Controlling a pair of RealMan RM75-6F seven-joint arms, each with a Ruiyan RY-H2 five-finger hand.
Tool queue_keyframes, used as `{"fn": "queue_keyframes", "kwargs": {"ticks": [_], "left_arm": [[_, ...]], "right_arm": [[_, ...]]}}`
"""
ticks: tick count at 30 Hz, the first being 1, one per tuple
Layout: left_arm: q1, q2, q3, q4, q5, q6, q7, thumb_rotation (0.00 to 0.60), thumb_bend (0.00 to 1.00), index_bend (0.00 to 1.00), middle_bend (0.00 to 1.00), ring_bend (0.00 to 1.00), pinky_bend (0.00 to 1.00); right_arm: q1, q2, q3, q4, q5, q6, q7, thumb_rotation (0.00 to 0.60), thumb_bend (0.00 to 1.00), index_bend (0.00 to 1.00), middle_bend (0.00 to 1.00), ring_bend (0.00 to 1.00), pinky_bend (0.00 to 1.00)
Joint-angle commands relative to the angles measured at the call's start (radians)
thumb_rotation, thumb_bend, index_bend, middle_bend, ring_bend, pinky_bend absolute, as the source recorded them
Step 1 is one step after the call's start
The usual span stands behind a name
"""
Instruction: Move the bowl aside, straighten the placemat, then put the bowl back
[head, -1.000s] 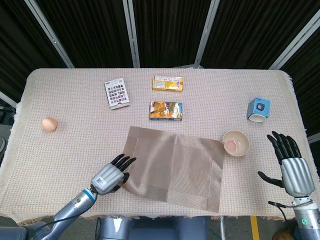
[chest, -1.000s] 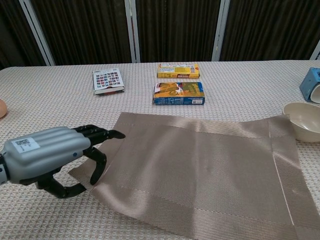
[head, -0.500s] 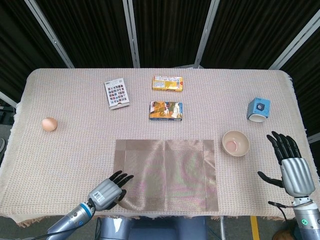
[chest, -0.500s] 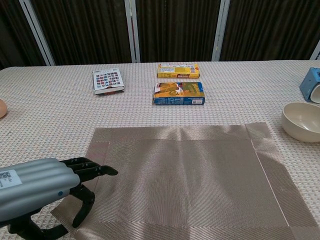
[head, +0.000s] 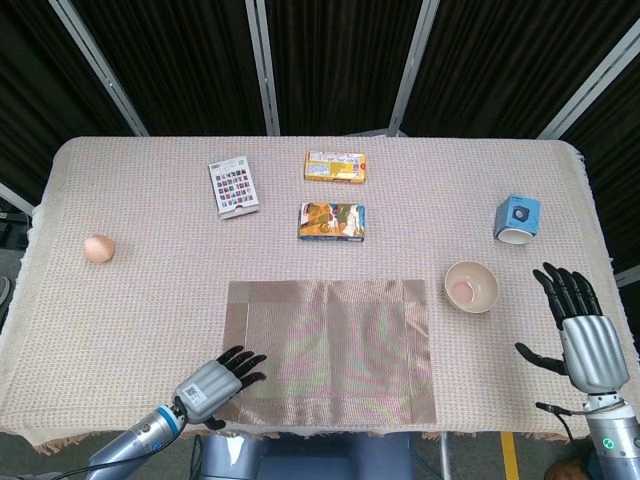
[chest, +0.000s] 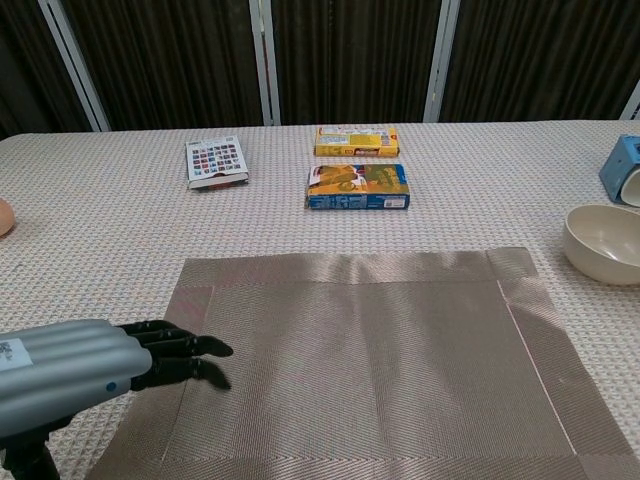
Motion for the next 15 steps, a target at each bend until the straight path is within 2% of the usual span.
{"fn": "queue_keyframes", "kwargs": {"ticks": [1, 7, 15], "left_arm": [[0.004, 0.066, -0.014, -0.022, 0.089, 0.049, -0.125, 0.6, 0.0, 0.0, 0.0, 0.0, 0.0], [0.042, 0.159, -0.04, -0.009, 0.171, 0.188, -0.207, 0.6, 0.0, 0.0, 0.0, 0.0, 0.0], [0.115, 0.217, -0.153, 0.086, 0.107, 0.39, -0.233, 0.6, 0.0, 0.0, 0.0, 0.0, 0.0]], "right_arm": [[0.001, -0.001, 0.002, 0.003, 0.005, -0.005, -0.001, 0.6, 0.0, 0.0, 0.0, 0.0, 0.0], [0.007, -0.011, 0.007, 0.024, 0.035, -0.034, -0.013, 0.6, 0.0, 0.0, 0.0, 0.0, 0.0], [0.057, -0.03, 0.028, 0.073, 0.16, -0.187, -0.052, 0.6, 0.0, 0.02, 0.0, 0.0, 0.0]]}}
